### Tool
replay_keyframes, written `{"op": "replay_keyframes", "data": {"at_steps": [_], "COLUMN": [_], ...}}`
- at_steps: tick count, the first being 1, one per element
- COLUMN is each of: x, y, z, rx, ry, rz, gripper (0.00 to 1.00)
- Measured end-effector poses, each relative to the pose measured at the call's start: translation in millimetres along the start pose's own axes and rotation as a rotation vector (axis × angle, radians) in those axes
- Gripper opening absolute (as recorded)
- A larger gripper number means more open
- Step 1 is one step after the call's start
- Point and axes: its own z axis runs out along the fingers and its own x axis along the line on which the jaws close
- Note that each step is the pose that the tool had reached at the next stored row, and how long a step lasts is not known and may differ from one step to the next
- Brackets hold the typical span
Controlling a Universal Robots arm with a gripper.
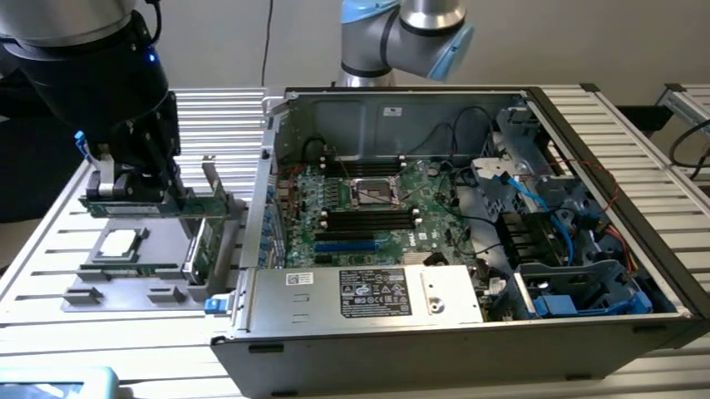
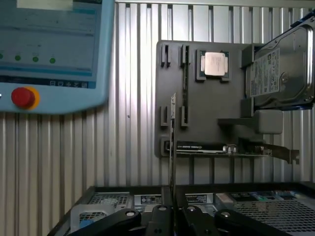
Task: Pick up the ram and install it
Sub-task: 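Pick up the ram and move it above insertion slot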
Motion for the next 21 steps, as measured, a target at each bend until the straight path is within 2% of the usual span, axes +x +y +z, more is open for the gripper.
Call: {"op": "replay_keyframes", "data": {"at_steps": [9, 21], "x": [-1.3, -2.6], "y": [-40.9, -95.3], "z": [-6.4, -8.3], "rx": [-0.0001, -0.0005], "ry": [0.0001, 0.0001], "rz": [0.0, 0.0], "gripper": [0.14, 0.14]}}
